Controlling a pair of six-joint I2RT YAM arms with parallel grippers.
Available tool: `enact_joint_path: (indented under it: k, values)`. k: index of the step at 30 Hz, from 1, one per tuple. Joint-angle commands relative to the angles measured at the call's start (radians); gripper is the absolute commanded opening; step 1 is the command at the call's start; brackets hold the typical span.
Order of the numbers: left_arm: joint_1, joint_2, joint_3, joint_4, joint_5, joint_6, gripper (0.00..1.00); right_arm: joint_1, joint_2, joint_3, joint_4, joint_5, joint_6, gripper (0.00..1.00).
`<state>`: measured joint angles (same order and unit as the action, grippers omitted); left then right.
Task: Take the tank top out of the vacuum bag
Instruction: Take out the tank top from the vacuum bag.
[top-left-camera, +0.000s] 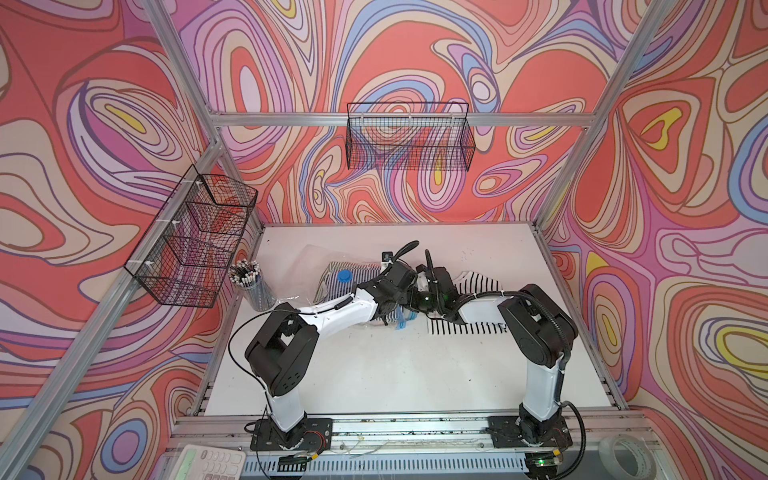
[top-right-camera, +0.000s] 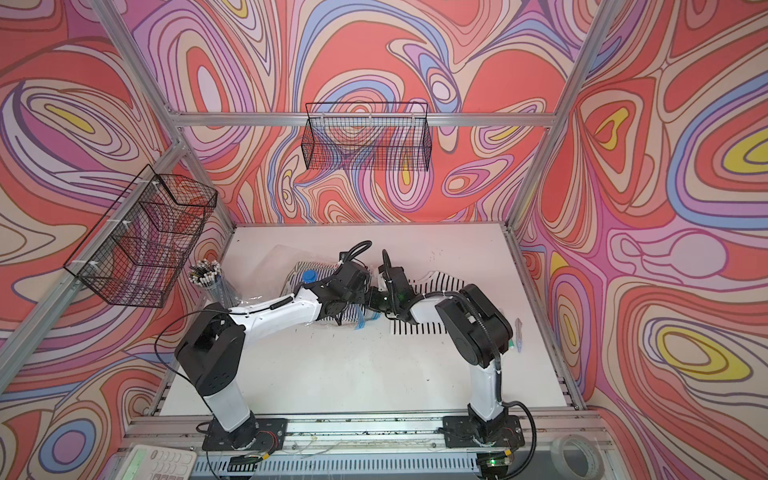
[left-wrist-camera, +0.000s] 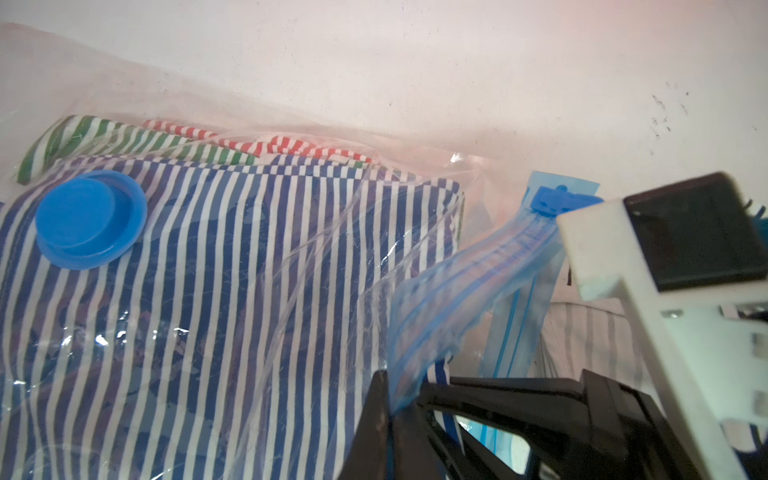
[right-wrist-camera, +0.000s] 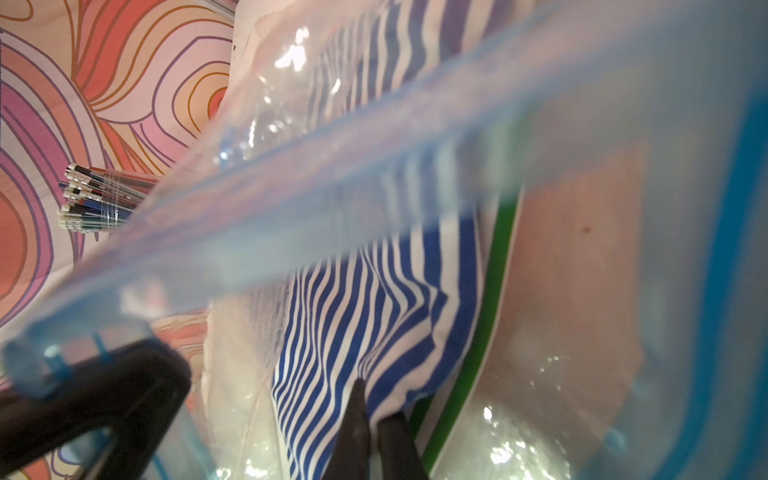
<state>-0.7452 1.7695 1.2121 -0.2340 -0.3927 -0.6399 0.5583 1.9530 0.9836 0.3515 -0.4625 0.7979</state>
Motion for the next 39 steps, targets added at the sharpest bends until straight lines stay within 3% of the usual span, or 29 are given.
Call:
enact_joint_path:
  k: [1, 39]
  values:
    - [0.009, -0.027, -0.019, 0.024, -0.011, -0.004, 0.00, 0.009, -0.022, 0.010, 0.002, -0.003, -0.015, 0.00]
    - [0.065, -0.016, -0.048, -0.003, -0.054, -0.090, 0.00, 0.006, -0.132, 0.092, -0.255, 0.132, -0.173, 0.00]
